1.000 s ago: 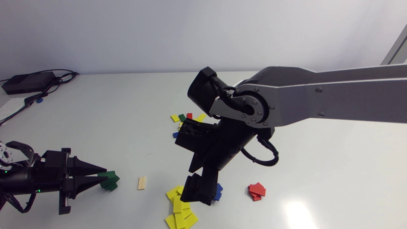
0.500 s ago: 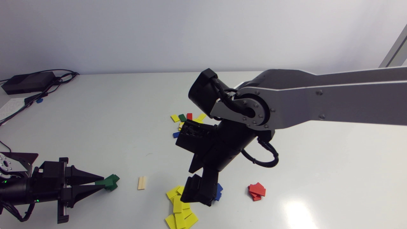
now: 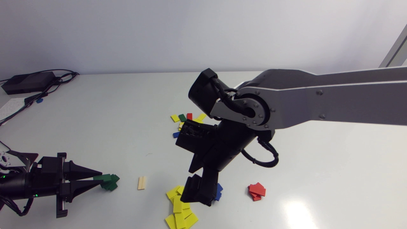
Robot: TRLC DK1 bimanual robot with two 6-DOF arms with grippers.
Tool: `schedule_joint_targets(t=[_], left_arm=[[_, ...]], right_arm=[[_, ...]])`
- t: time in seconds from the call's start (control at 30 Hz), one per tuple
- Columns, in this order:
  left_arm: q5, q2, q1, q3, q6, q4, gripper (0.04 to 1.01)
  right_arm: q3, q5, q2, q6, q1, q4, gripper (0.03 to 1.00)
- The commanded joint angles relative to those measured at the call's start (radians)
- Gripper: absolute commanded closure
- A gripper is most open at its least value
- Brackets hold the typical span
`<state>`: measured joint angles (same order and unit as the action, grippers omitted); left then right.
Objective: Take domino bricks one by one from the mixed stack on the table and place each onto the existing stack of the same color.
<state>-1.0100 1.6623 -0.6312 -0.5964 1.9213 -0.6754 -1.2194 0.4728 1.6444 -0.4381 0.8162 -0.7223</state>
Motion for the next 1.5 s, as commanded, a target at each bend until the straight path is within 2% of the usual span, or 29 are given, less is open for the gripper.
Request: schedule_joint_targets(t=[0.0, 0.53, 0.87, 1.0, 1.2, 1.3, 1.37, 1.47], left_arm=[[-0.002, 0.027, 0.013, -0.017, 0.013, -0.004, 0.752], [-0.010, 0.059, 0.019, -0.036, -0.002, 0.020, 0.749], [-0.010, 0.088, 0.030, -0.051, -0.033, 0.034, 0.708], [-0.010, 0.091, 0.030, -0.049, -0.033, 0.036, 0.611], [-0.010, 0.090, 0.031, -0.045, -0.036, 0.033, 0.405], [-0.010, 0.085, 0.034, -0.045, -0.042, 0.030, 0.385], [-0.009, 0.074, 0.039, -0.045, -0.051, 0.030, 0.338], [-0.002, 0.047, 0.056, -0.068, -0.071, -0.018, 0.228]], right_arm=[[0.012, 0.010, -0.012, 0.004, 0.001, 0.001, 0.067], [0.011, 0.010, -0.011, 0.004, 0.005, -0.003, 0.067], [0.009, 0.009, -0.003, 0.002, 0.003, -0.003, 0.067], [0.009, 0.009, -0.003, 0.001, 0.003, -0.003, 0.066], [0.009, 0.009, -0.001, -0.002, 0.001, -0.005, 0.067], [0.011, 0.010, -0.001, -0.004, 0.001, -0.003, 0.067], [0.012, 0.009, -0.001, -0.004, 0.001, -0.003, 0.067], [0.012, 0.010, -0.005, -0.004, 0.001, -0.003, 0.067]])
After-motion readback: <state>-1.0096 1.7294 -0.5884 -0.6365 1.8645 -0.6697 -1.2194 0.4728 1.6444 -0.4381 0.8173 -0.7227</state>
